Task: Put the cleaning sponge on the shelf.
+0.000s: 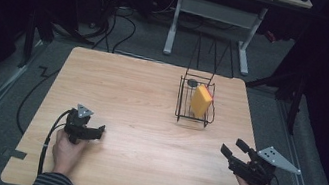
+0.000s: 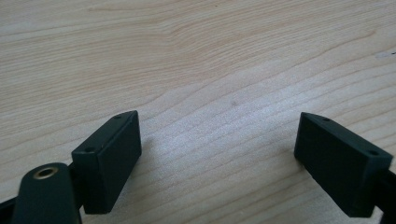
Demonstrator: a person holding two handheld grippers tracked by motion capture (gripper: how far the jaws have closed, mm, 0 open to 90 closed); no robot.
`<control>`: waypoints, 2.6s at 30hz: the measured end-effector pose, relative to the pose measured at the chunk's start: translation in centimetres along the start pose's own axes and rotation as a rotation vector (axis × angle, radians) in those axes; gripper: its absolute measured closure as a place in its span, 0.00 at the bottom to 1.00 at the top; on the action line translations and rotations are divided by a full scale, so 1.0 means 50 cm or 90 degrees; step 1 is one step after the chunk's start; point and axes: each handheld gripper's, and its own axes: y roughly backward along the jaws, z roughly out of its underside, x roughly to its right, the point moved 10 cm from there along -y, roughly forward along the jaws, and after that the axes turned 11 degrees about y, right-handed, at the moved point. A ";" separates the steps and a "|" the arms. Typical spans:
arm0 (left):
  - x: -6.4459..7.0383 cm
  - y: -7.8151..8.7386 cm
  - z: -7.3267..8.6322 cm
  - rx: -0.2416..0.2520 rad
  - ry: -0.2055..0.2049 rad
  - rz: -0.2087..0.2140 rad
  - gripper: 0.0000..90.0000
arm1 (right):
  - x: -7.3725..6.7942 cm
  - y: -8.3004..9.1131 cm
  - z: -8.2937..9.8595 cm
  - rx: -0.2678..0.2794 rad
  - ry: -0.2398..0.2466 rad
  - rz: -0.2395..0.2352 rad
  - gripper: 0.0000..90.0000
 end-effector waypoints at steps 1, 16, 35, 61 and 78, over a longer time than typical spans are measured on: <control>0.000 0.000 0.000 0.000 0.000 0.000 0.17 | -0.002 -0.002 0.003 -0.001 0.000 -0.001 0.38; 0.000 0.000 0.000 0.000 0.000 0.000 0.17 | -0.016 -0.051 0.045 -0.023 0.009 -0.001 0.39; 0.000 0.000 0.000 0.000 0.000 0.000 0.17 | -0.001 -0.102 0.111 -0.078 -0.006 0.009 0.39; 0.000 0.000 0.000 0.000 0.000 0.000 0.17 | 0.041 -0.142 0.171 -0.156 -0.014 0.045 0.40; 0.000 0.000 0.000 0.000 0.000 0.000 0.17 | 0.062 -0.164 0.204 -0.218 0.010 0.087 0.41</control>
